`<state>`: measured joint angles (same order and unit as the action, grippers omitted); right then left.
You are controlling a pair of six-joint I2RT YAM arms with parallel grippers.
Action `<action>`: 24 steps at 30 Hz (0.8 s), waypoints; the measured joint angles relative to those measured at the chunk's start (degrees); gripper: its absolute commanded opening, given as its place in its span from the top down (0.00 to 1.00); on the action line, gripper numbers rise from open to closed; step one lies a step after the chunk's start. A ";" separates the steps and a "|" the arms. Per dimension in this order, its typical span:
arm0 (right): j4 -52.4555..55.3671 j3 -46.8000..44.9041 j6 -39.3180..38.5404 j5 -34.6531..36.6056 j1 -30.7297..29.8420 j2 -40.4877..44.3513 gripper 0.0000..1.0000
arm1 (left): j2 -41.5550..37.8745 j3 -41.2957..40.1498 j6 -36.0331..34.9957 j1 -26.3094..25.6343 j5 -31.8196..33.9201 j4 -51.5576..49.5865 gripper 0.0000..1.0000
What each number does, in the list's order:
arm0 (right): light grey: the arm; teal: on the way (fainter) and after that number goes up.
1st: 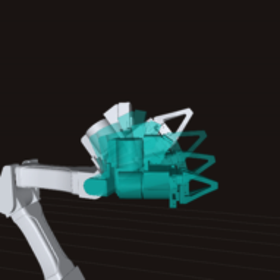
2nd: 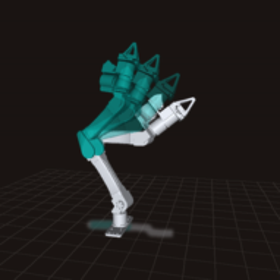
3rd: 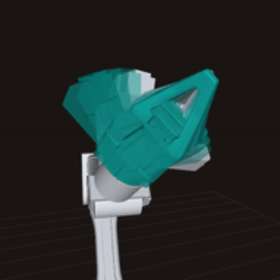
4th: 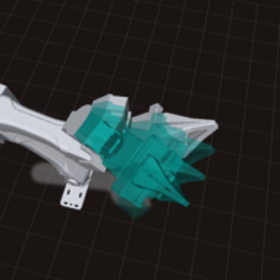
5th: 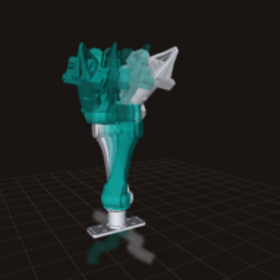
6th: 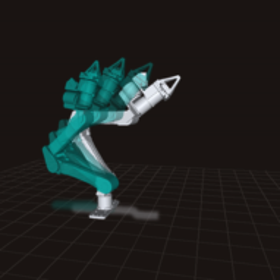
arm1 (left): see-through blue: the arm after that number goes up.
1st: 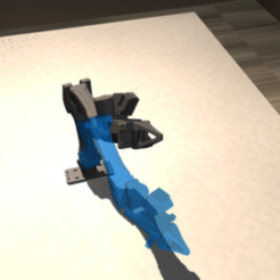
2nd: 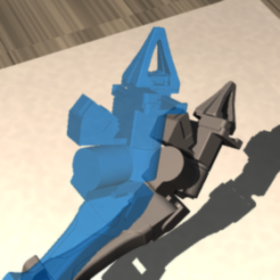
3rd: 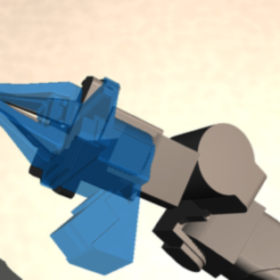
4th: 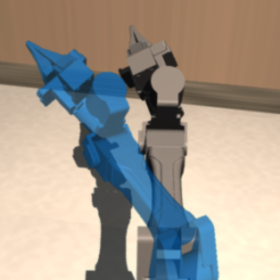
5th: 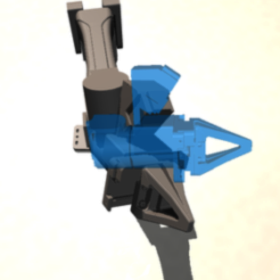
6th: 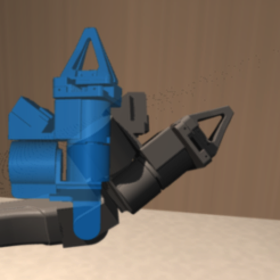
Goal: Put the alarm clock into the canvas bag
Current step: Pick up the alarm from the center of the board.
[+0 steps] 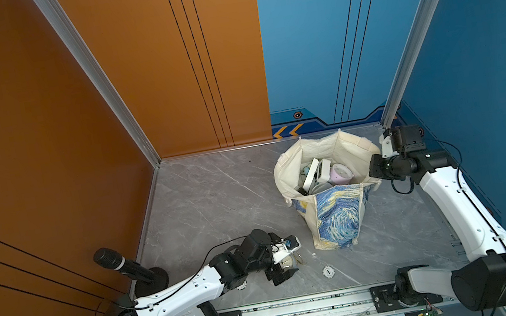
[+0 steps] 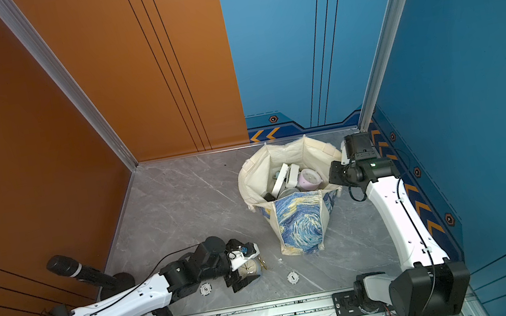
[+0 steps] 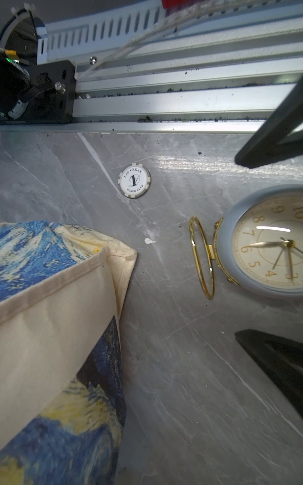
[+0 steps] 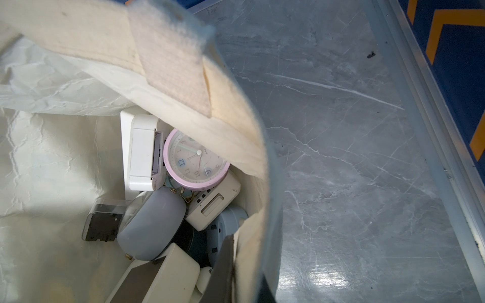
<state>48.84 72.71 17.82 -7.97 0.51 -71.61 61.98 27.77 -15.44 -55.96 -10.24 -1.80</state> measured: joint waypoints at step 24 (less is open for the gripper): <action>0.00 0.33 0.00 -0.85 -0.50 -1.22 0.89 | 11.23 -10.95 9.11 -1.14 4.63 18.40 0.02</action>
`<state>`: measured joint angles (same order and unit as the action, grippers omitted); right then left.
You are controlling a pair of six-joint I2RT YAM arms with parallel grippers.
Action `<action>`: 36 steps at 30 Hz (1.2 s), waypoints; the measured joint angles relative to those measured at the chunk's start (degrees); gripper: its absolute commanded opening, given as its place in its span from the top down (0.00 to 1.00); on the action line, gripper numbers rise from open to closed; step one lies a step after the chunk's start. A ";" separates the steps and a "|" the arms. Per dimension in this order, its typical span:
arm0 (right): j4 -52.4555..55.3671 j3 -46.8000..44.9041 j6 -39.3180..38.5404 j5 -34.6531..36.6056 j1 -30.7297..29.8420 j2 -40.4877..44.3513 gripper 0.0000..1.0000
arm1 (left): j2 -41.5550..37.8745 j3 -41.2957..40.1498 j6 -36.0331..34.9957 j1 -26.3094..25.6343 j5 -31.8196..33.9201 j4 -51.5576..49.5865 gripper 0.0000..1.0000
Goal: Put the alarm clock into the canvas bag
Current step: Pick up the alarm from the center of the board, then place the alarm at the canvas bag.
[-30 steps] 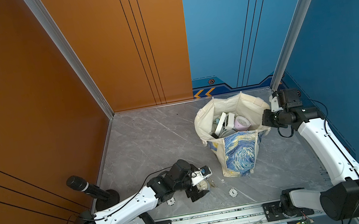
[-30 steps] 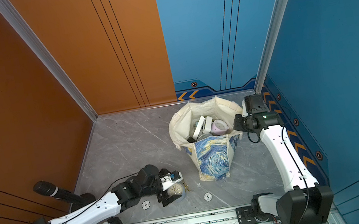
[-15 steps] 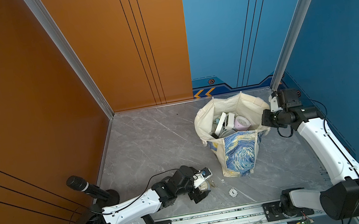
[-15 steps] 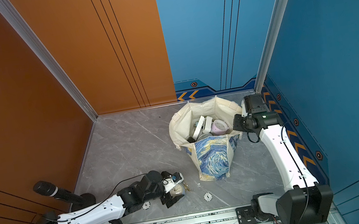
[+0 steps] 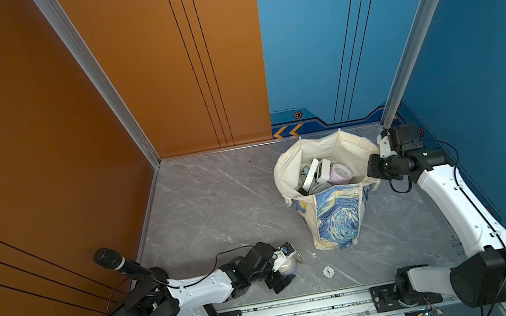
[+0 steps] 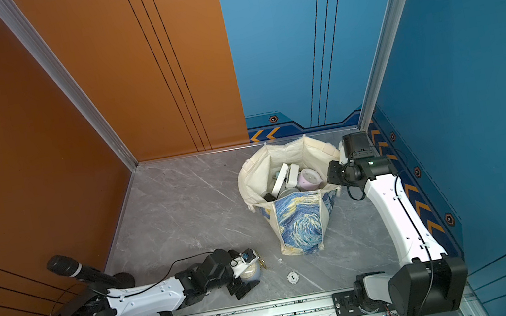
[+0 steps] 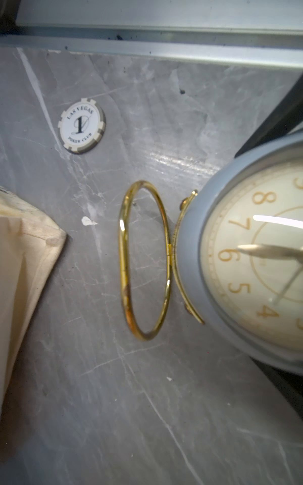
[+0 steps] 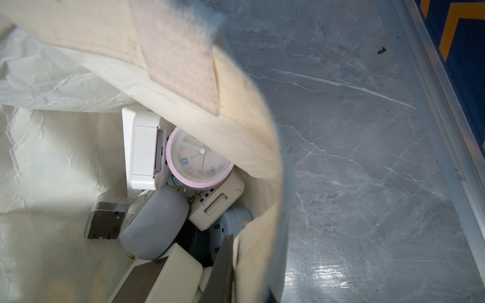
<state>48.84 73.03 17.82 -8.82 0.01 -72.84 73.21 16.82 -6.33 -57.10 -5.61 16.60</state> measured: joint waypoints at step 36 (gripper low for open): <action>0.61 1.60 0.00 -0.09 -0.20 -1.31 0.89 | -20.37 15.04 1.16 11.28 -2.10 -23.23 0.36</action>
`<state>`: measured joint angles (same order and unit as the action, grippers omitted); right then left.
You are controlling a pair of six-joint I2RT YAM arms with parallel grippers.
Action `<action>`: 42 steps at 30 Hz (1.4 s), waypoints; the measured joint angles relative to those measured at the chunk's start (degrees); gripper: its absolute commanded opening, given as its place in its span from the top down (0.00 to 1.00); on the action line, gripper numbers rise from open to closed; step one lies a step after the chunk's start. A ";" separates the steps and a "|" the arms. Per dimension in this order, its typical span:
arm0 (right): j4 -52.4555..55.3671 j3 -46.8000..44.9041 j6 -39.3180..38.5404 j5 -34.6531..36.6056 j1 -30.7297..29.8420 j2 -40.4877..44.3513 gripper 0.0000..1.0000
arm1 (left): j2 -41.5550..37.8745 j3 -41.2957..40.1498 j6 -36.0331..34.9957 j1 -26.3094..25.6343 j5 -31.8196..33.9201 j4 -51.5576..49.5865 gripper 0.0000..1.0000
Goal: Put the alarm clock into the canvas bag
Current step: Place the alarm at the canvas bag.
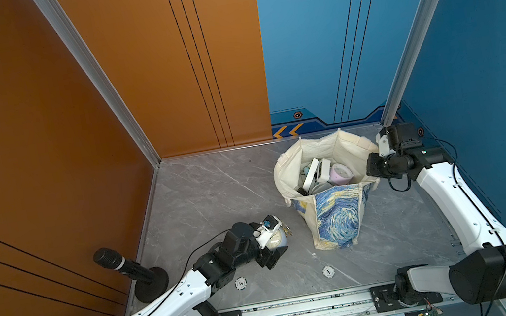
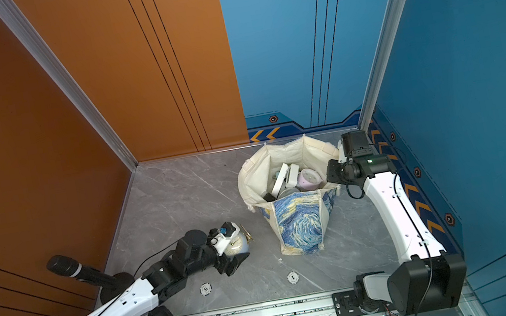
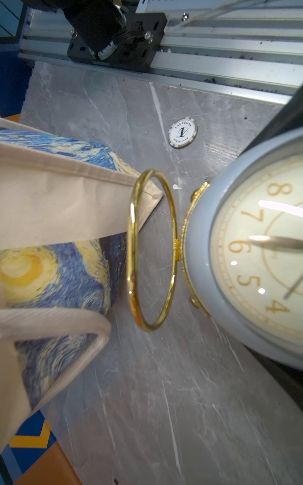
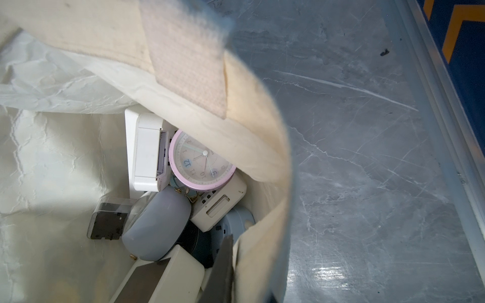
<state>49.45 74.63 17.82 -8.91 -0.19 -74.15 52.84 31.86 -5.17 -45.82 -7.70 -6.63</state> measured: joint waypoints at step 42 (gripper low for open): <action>0.48 0.42 -0.70 -0.07 -0.57 -0.11 0.89 | 58.25 68.41 -2.64 2.12 -10.99 -16.39 0.41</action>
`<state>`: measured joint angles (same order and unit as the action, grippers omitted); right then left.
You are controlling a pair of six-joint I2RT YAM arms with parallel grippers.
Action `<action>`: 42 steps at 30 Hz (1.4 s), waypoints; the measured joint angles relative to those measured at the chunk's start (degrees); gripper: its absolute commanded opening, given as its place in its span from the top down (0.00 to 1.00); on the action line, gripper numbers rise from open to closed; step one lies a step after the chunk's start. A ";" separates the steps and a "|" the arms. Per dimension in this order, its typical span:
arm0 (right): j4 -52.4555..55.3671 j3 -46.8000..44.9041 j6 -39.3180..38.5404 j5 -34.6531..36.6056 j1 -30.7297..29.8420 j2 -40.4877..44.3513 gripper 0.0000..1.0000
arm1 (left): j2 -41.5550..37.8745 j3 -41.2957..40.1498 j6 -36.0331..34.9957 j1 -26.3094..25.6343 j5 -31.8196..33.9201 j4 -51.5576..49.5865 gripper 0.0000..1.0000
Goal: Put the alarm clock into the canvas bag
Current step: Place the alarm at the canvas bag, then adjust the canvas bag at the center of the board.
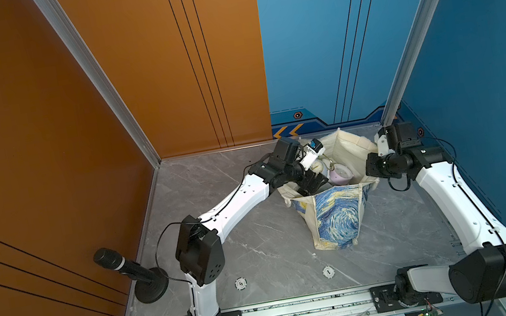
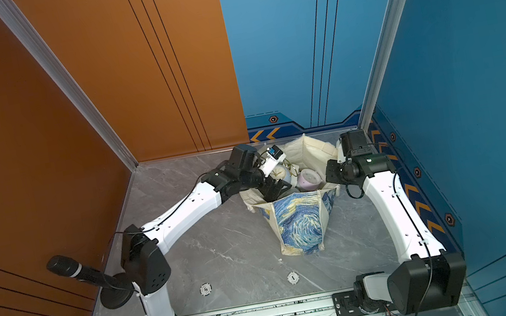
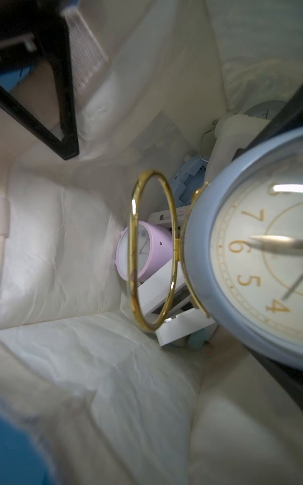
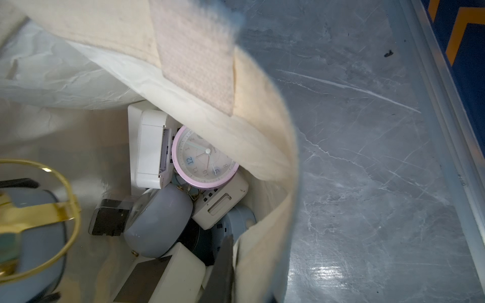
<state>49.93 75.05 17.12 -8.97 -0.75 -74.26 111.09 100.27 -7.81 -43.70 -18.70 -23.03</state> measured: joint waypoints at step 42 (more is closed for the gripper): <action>-0.02 0.02 -0.61 0.00 -0.33 0.07 0.89 | -20.57 -5.66 25.90 8.61 16.11 -11.69 0.10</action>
<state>49.91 75.07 16.51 -8.97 -1.08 -74.19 90.52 94.61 18.09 -35.09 -2.59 -34.72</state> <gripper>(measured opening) 0.110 0.896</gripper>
